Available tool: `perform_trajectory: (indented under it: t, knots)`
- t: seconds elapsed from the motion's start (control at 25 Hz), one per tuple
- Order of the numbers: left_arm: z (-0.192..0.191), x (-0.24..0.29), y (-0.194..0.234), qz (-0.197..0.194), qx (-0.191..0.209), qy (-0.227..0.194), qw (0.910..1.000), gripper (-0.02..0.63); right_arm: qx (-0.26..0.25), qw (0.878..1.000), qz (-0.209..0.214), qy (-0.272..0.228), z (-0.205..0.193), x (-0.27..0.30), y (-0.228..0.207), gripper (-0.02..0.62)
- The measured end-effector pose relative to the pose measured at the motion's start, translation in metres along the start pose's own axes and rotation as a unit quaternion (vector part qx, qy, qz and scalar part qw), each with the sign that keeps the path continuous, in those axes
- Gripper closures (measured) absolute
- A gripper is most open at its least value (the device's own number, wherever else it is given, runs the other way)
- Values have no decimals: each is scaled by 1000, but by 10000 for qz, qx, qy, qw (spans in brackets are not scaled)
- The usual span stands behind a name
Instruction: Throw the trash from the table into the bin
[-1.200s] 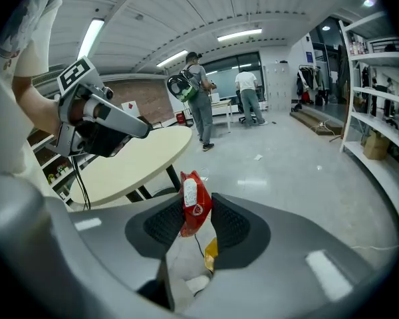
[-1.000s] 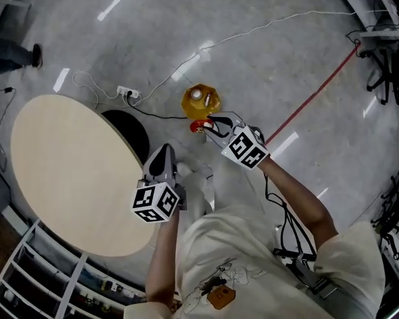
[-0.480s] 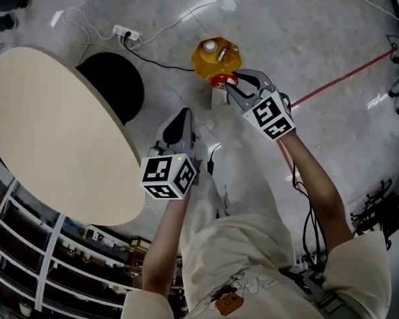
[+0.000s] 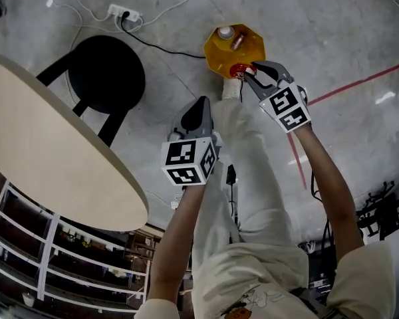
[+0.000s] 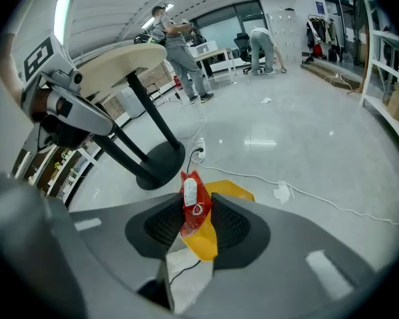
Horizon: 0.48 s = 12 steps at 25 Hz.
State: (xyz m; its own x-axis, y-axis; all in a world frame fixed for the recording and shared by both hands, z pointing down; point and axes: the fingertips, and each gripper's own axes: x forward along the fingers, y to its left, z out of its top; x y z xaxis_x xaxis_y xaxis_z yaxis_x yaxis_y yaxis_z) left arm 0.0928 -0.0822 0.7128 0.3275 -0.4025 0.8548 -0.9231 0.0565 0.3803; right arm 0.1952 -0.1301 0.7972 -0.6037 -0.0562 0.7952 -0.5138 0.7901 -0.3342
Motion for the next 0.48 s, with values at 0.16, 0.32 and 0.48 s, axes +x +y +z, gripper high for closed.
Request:
perform_trajectory:
  t: [0.16, 0.32, 0.48]
  knots:
    - [-24, 37, 27, 135, -71, 177, 9997, 603, -2, 9999, -1, 146, -17, 39, -15, 471]
    - [-44, 68, 48, 162, 132, 330, 9992, 603, 105, 9997, -63, 219, -33, 72, -30, 471]
    - [-61, 97, 70, 260, -35, 348, 9991, 603, 196, 9990, -94, 391, -55, 100, -42, 471]
